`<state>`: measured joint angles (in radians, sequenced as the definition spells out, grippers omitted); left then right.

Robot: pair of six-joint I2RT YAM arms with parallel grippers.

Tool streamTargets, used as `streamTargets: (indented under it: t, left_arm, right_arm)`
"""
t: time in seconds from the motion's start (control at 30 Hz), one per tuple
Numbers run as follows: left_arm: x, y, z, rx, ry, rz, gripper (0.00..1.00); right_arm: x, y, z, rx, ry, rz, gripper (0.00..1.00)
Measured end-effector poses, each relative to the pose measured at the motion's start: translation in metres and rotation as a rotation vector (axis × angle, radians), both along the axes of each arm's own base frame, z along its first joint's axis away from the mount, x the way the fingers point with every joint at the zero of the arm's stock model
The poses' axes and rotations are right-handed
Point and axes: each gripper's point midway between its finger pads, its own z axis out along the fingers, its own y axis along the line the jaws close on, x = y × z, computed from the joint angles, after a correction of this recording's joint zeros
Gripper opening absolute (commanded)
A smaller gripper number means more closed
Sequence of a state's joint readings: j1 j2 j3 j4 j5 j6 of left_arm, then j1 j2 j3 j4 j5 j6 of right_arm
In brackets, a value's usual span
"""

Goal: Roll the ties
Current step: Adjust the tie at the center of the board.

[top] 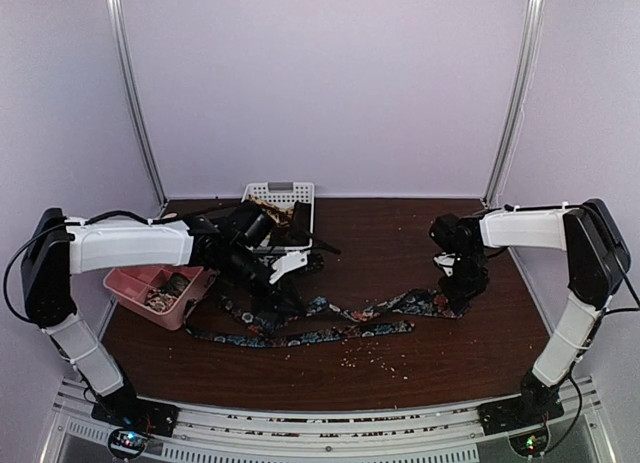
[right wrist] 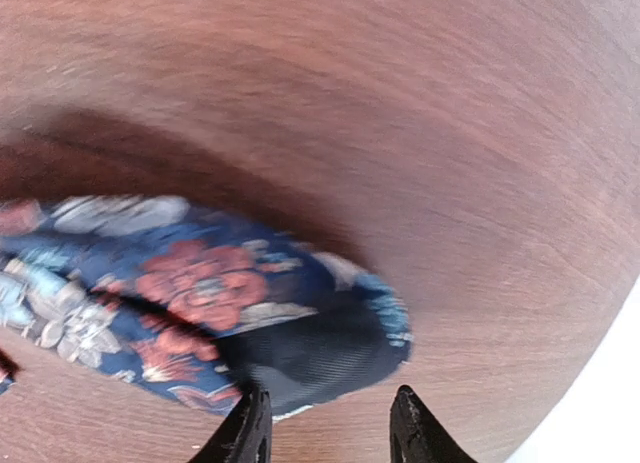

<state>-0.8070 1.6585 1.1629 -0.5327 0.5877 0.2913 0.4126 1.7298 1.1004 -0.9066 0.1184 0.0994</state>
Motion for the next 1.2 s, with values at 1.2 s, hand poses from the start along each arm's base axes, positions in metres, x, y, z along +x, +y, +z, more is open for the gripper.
streamTargets:
  t: [1.2]
  left_arm:
    - [0.081, 0.05, -0.079, 0.056, 0.574, 0.47, 0.0]
  right_arm:
    - [0.033, 0.008, -0.008, -0.163, -0.043, 0.148, 0.19]
